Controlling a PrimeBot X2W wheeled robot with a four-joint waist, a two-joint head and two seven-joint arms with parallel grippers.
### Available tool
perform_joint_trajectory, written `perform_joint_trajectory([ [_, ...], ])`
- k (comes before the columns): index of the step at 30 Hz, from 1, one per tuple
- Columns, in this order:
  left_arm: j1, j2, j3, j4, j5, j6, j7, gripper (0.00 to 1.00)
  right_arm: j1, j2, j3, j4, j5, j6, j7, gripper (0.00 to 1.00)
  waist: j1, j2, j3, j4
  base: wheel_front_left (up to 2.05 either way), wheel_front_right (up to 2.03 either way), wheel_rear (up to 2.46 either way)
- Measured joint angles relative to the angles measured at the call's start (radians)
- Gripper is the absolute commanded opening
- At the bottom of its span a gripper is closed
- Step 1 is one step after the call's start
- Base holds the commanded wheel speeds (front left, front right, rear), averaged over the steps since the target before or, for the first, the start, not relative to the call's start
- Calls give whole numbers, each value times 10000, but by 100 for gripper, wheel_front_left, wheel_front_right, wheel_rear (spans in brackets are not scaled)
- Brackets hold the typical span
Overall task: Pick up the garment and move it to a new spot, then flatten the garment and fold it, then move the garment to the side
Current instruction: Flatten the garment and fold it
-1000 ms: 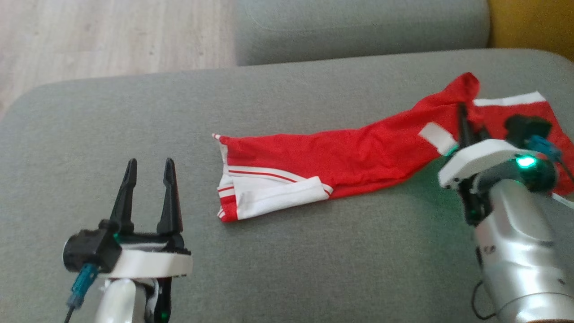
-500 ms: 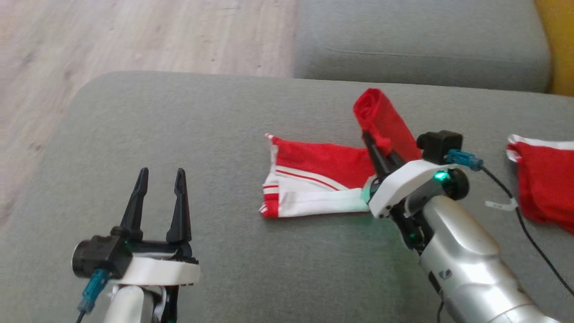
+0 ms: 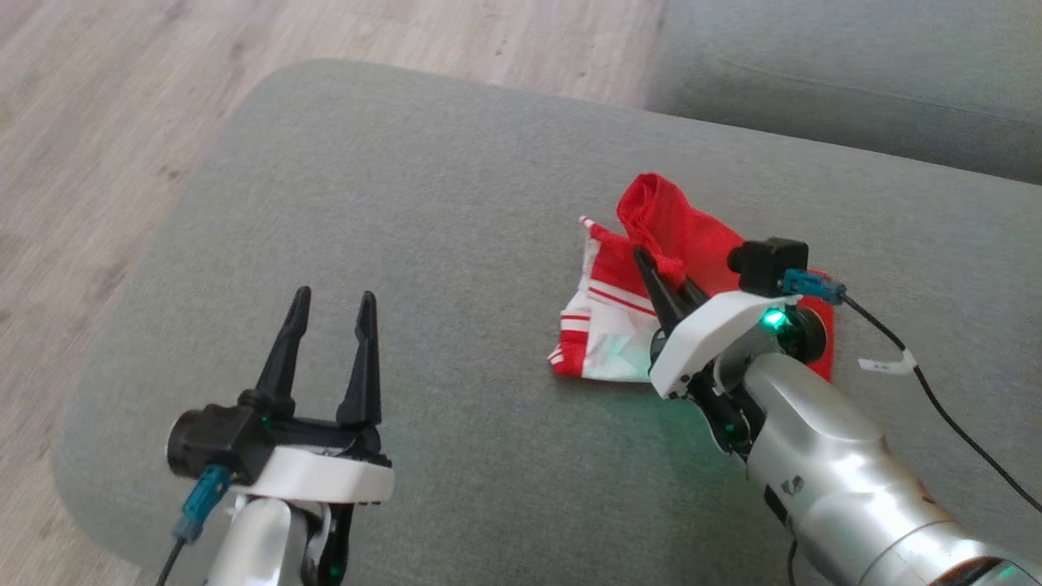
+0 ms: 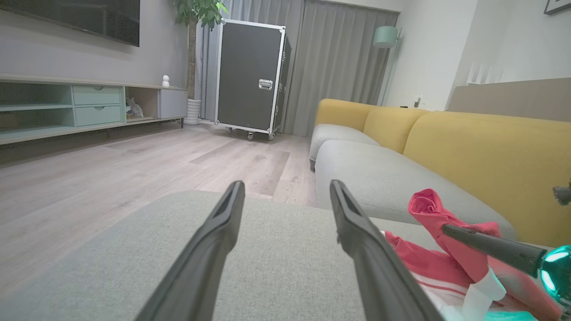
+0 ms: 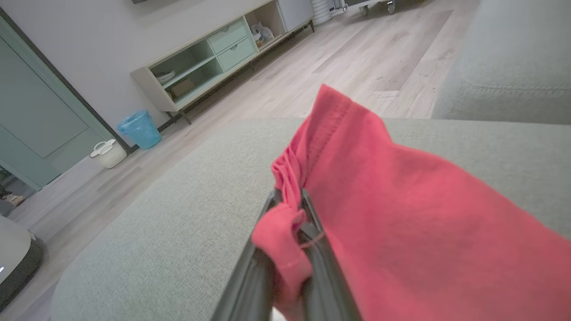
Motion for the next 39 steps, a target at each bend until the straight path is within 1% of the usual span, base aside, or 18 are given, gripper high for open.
perform_joint_trajectory([
  [3,-19,-2,-132,17,-48,2,0,100,-1,0,270,330,284,2,-134,0,0,0,139,243,0,0,0],
  [4,-19,-2,-132,17,-48,2,0,100,-1,0,270,330,284,2,-134,9,0,0,139,243,0,0,0],
  [5,-43,-2,-150,27,-48,4,0,100,0,0,370,407,372,0,-182,75,0,0,181,305,0,0,0],
  [6,-83,0,-157,50,-48,6,0,100,3,-6,487,385,520,2,-224,100,0,0,215,361,0,0,0],
  [9,-166,-2,-173,86,-48,6,0,100,23,-50,1099,-249,1312,0,-280,100,0,0,257,463,0,0,0],
  [12,-163,0,-113,169,-44,21,0,100,3,48,1486,-535,1653,0,-391,100,0,0,227,382,0,0,0],
  [15,-163,0,-77,171,-44,88,0,100,-114,38,1503,-305,1716,0,-522,100,0,0,168,167,0,0,0],
  [17,-161,0,-46,161,-42,90,0,100,-303,33,1243,-155,1542,0,-541,100,0,0,118,-27,0,0,0],
  [20,-157,-2,71,105,-42,90,0,100,-669,38,240,-132,522,0,-543,100,0,0,42,-390,0,0,0],
  [24,-149,0,286,-23,-40,90,0,100,-735,-6,-1659,-430,-1687,0,-568,100,-1,0,-51,-953,0,0,0],
  [27,-140,-4,372,-58,-29,90,0,100,-289,-198,-3033,-1229,-3306,0,-570,100,-1,0,-108,-1395,0,0,0],
  [31,-136,0,585,-98,-27,90,0,100,827,-408,-4433,-2307,-5035,0,-570,100,-1,0,-139,-1950,0,0,0],
  [35,-113,-8,752,-111,-29,90,0,100,1868,-337,-5407,-3386,-6192,0,-570,100,-1,0,-128,-2458,0,0,0],
  [39,-75,-4,895,-82,-29,88,0,100,2586,-107,-6071,-4468,-6775,0,-571,100,-1,0,-93,-2914,0,0,0],
])
